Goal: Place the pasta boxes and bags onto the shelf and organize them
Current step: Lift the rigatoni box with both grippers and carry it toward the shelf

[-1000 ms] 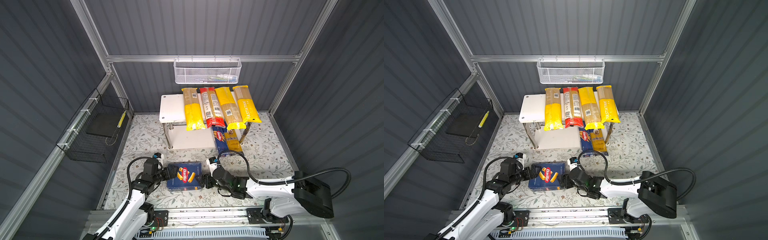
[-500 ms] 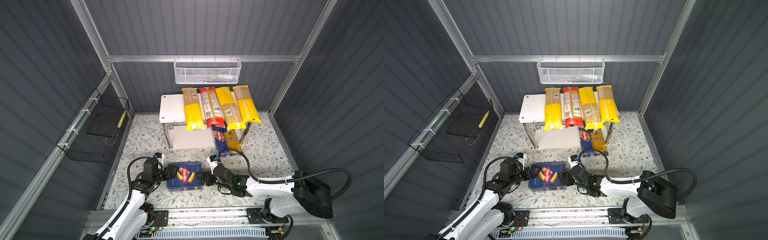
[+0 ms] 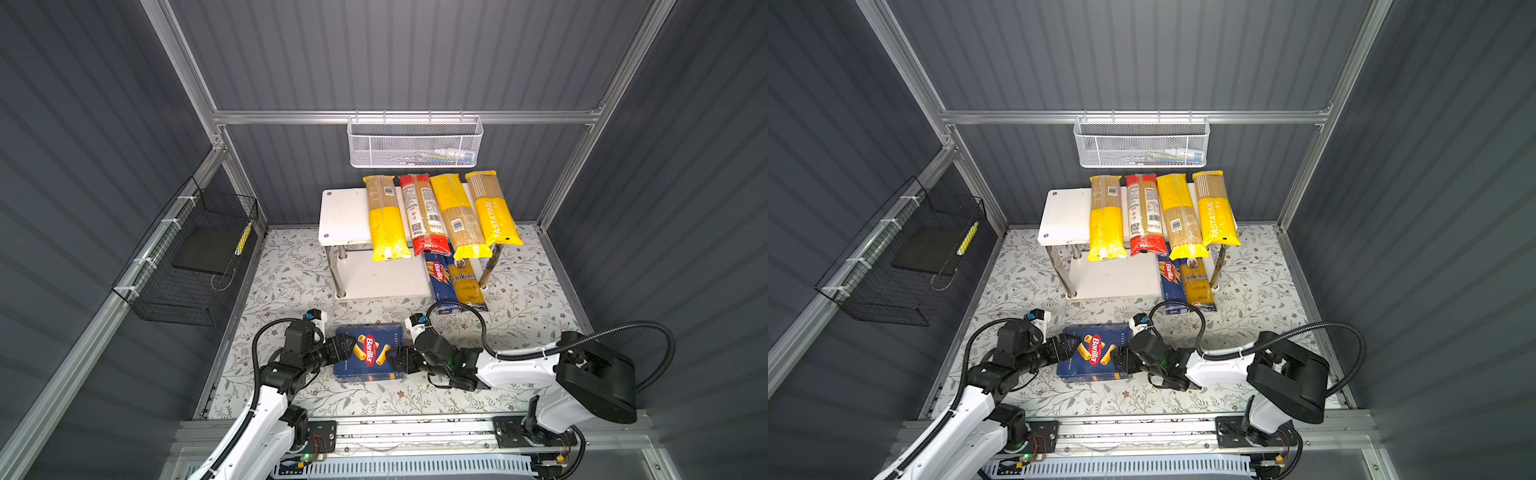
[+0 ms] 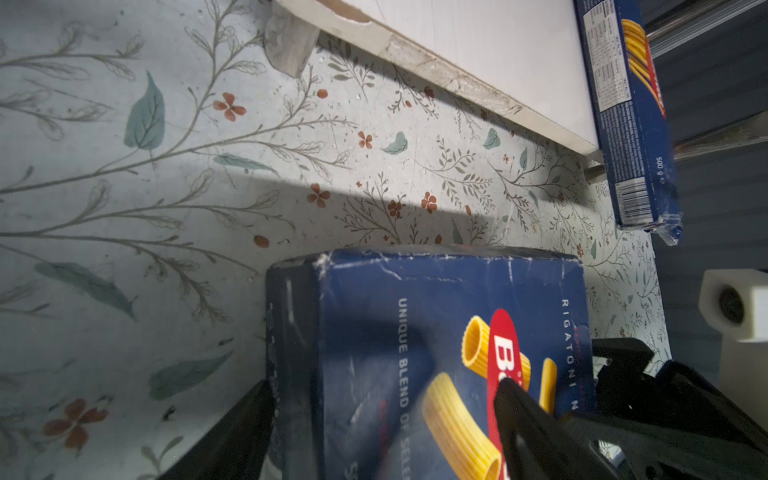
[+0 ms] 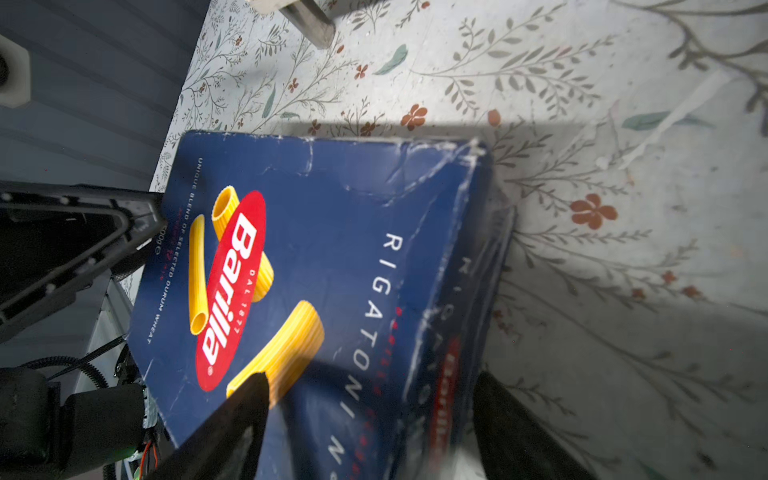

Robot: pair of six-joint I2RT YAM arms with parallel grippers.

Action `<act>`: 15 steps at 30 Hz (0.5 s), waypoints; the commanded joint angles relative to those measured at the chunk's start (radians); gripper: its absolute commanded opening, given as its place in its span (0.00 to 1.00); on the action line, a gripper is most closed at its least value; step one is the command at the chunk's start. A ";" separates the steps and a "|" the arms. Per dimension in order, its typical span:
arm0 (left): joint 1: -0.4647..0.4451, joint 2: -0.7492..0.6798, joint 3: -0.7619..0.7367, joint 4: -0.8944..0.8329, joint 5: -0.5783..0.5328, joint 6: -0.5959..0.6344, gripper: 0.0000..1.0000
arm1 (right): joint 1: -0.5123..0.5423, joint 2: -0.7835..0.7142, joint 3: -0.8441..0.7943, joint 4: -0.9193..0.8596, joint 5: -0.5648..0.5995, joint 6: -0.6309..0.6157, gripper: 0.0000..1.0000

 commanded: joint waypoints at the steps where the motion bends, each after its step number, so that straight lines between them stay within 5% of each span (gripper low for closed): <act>1: -0.013 -0.008 0.019 -0.043 0.011 -0.017 0.84 | 0.005 0.021 0.031 0.030 -0.029 0.005 0.78; 15: -0.128 0.004 -0.004 0.095 0.139 -0.083 0.81 | 0.029 0.007 0.047 0.068 -0.063 0.025 0.75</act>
